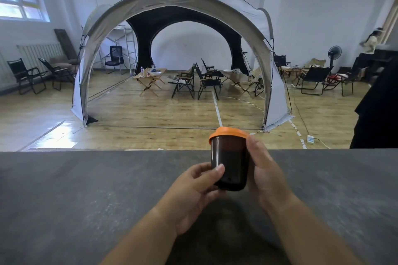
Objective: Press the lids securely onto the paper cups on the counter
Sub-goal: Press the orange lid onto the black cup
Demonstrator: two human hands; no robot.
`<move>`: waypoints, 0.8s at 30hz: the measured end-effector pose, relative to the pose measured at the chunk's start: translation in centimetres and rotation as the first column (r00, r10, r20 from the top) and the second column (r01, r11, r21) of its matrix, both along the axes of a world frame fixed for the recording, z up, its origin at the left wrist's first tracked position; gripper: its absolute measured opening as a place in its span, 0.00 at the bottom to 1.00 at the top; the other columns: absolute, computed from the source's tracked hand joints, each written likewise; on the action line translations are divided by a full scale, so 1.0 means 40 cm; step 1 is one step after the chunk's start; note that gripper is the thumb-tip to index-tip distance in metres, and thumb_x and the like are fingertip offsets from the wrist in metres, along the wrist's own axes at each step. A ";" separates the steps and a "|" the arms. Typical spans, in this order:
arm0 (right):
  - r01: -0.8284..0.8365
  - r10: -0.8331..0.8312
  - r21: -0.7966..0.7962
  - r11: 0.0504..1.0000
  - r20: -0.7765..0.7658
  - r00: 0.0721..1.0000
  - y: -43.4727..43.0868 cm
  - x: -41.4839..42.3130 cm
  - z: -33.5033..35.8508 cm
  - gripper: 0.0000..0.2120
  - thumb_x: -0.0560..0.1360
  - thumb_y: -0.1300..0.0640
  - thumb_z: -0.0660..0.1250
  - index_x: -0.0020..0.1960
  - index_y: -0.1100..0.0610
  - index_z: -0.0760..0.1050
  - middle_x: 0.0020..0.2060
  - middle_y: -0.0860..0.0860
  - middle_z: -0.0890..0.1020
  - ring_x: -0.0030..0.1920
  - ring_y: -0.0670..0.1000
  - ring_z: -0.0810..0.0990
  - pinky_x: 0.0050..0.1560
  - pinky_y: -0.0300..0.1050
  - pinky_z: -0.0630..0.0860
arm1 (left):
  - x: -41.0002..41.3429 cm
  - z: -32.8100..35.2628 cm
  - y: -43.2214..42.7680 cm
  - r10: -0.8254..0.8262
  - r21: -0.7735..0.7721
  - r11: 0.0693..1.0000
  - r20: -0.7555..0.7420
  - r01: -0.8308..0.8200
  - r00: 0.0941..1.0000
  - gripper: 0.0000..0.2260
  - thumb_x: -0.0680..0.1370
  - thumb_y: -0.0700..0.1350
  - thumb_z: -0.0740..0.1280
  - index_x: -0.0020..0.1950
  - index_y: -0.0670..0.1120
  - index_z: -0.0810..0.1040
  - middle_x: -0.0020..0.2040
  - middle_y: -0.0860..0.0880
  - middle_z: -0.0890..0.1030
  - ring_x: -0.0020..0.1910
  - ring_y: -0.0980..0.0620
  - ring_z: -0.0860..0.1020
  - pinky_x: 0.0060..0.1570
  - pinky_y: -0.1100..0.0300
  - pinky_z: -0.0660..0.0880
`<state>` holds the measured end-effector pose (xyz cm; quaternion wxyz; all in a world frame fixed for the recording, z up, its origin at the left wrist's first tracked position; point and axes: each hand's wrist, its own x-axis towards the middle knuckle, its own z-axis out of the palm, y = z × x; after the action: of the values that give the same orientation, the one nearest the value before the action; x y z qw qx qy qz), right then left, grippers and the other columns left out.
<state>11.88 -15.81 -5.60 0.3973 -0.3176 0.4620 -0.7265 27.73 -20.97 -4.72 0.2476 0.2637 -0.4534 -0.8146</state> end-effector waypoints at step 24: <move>0.035 -0.036 -0.004 0.999 -0.032 0.999 0.005 0.019 0.019 0.30 0.73 0.38 0.66 0.65 0.59 0.73 0.56 0.62 0.83 0.57 0.62 0.82 0.60 0.66 0.77 | 0.001 -0.002 -0.001 0.088 -0.056 0.995 0.021 -0.087 0.996 0.27 0.67 0.46 0.74 0.63 0.41 0.73 0.54 0.39 0.83 0.51 0.44 0.84 0.46 0.54 0.80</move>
<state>12.63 -15.60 -4.83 0.3763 -0.3217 0.4728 -0.7289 27.79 -21.03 -4.79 0.2850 0.2857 -0.4666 -0.7870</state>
